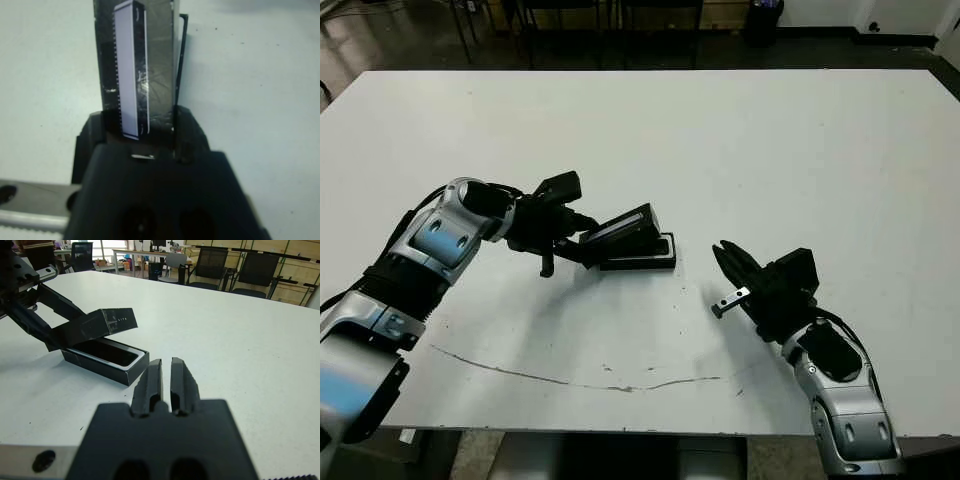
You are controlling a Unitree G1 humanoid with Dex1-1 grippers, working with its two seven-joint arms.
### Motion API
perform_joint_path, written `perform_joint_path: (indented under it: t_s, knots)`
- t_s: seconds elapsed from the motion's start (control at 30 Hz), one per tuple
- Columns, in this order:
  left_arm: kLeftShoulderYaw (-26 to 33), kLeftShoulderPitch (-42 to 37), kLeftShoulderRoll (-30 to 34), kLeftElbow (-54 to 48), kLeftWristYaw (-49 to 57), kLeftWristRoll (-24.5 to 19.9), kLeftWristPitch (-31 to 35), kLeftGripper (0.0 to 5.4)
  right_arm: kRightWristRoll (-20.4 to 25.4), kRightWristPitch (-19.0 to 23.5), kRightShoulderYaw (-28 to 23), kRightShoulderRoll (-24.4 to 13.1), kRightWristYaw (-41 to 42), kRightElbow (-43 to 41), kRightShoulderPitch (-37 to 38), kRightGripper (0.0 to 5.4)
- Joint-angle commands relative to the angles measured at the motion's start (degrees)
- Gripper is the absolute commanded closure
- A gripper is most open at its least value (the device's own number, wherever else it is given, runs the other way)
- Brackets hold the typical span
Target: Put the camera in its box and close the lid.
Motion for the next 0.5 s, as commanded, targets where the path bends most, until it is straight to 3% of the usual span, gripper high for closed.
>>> perform_joint_path:
  t_s: [0.03, 0.5]
  knots:
    - [-2.0, 1.6, -1.2, 1.2, -1.5, 0.1, 1.0, 4.23, -0.5, 0.1, 0.0, 0.0, -0.2, 0.5, 0.5, 5.4]
    - [-4.1, 3.0, 0.1, -1.6, -0.4, 2.4, -1.3, 4.23, -0.3, 0.4, -0.1, -0.1, -0.3, 0.3, 0.5, 5.4]
